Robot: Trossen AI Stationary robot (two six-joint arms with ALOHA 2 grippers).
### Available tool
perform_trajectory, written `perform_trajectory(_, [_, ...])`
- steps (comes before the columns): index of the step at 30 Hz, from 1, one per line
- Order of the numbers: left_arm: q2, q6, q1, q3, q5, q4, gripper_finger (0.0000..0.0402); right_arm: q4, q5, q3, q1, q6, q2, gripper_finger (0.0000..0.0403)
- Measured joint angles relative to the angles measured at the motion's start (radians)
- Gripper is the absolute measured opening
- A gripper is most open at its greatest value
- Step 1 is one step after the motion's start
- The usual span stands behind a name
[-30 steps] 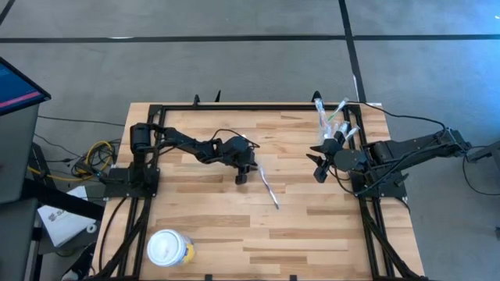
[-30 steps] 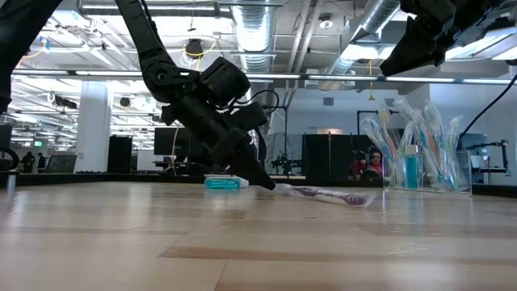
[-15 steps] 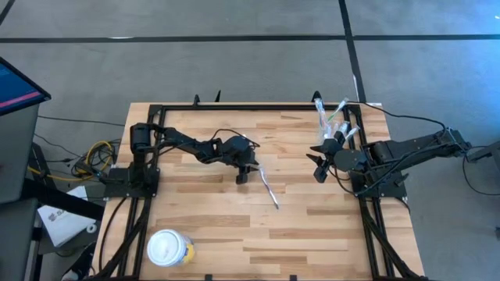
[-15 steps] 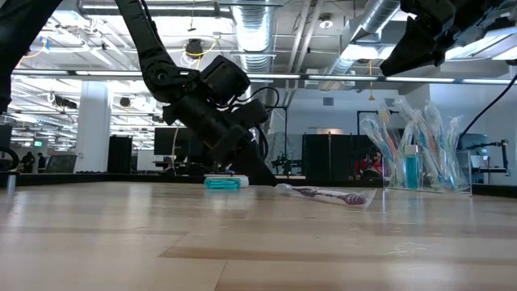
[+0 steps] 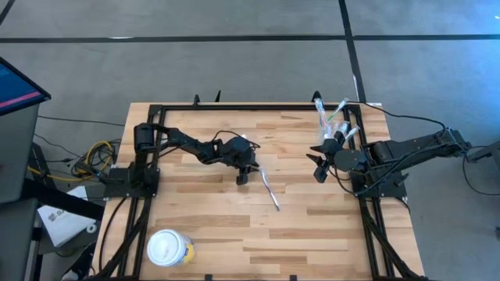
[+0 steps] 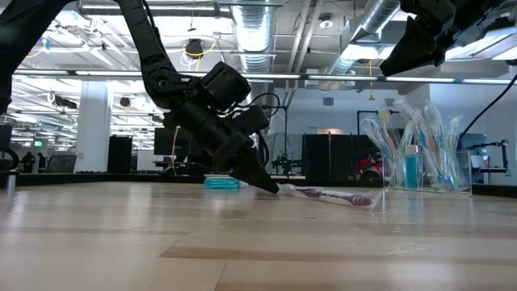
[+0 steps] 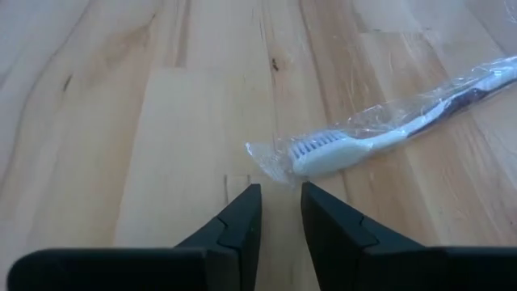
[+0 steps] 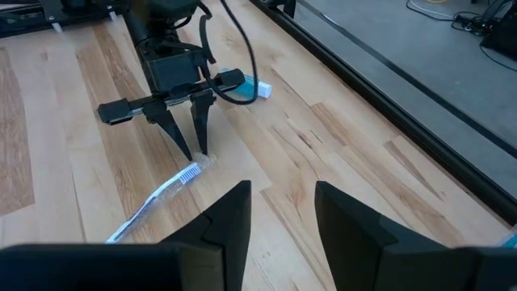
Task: Pick & Place toothbrushing station
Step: Put the purple toothbrush into the transparent organizer
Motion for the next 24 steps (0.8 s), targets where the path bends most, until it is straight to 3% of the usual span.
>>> perform_trajectory(17, [0.0, -0.026, 0.0, 0.0, 0.034, 0.034, 0.0084, -0.001, 0.0, 0.0, 0.0, 0.002, 0.0, 0.0128])
perform_trajectory(24, [0.001, -0.034, 0.0, 0.0, 0.027, 0.039, 0.0008, -0.001, 0.0, 0.0, 0.0, 0.002, 0.0, 0.0128])
